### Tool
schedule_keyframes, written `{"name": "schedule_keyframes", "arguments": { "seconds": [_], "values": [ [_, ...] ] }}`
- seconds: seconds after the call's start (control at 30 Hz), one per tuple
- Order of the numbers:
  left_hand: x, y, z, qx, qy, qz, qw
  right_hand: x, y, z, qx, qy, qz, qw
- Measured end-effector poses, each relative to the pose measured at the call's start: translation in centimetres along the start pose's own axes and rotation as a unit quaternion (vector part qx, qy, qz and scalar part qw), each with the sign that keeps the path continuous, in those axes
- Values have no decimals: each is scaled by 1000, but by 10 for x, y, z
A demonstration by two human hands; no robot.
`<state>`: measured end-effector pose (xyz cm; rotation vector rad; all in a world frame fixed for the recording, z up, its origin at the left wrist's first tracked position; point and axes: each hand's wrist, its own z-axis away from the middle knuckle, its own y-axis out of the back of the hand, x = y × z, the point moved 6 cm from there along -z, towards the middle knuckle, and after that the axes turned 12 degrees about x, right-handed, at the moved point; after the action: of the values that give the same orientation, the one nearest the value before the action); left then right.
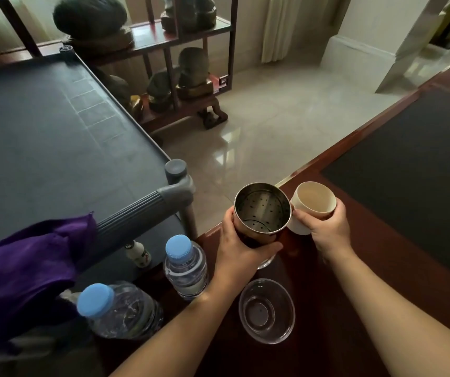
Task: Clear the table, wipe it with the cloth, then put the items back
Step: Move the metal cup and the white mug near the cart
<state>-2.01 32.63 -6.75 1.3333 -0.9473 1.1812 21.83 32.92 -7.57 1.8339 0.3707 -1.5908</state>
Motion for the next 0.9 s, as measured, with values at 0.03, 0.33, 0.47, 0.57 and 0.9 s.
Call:
{"name": "schedule_keyframes", "arguments": {
  "seconds": [0.03,0.33,0.47,0.57,0.9],
  "values": [
    [0,0,0,-3,0,0,1000,2,0,1,-1,-1,2,1000],
    [1,3,1,-17,1,-3,1000,8,3,3,-41,-13,20,999],
    [6,7,3,-18,13,1,1000,8,14,10,-59,-36,58,996],
    [17,12,10,-13,11,-17,1000,2,29,16,-54,-35,92,994],
    [95,32,52,23,-88,-196,976,-85,80,59,-10,142,272,952]
  ]
}}
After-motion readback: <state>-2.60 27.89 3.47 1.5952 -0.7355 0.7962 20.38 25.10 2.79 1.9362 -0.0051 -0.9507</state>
